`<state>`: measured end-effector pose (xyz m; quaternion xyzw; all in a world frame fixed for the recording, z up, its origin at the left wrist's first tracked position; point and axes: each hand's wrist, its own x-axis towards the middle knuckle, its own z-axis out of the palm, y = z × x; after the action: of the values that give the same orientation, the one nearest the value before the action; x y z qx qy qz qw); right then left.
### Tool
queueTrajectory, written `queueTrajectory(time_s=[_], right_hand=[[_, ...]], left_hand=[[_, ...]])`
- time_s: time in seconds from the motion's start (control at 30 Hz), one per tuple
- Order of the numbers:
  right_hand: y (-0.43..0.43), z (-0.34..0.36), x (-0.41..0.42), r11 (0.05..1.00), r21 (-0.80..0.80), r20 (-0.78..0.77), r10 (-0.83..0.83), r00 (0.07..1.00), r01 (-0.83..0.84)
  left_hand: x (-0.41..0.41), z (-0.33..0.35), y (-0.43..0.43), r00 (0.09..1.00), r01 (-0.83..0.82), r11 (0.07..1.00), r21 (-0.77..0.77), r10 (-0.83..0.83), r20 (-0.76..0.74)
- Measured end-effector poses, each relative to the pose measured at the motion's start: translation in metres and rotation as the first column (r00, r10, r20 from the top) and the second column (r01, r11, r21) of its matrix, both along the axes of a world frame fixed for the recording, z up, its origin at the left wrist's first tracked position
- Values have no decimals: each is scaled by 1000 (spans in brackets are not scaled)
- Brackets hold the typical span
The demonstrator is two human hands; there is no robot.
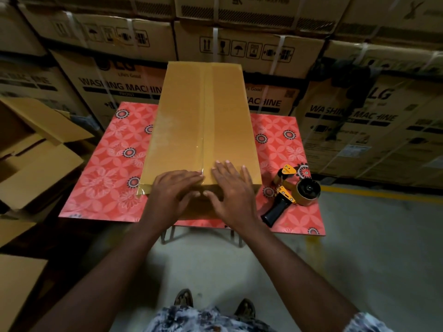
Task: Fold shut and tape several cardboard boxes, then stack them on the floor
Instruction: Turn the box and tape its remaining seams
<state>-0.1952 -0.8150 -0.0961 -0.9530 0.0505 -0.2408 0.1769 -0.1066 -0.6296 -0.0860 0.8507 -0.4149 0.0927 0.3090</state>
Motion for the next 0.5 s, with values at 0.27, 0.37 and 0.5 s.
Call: queueTrajectory(time_s=[0.27, 0.37, 0.5], right_hand=[[20, 0, 5, 999, 15, -17, -30, 999, 30], [37, 8, 15, 998, 63, -27, 7, 1000, -5], [48, 3, 21, 999, 19, -3, 44, 999, -44]], left_hand=[[1, 12, 6, 996, 36, 999, -23, -38, -78], [8, 17, 24, 999, -43, 999, -31, 42, -17], [20, 4, 42, 998, -32, 999, 13, 31, 54]])
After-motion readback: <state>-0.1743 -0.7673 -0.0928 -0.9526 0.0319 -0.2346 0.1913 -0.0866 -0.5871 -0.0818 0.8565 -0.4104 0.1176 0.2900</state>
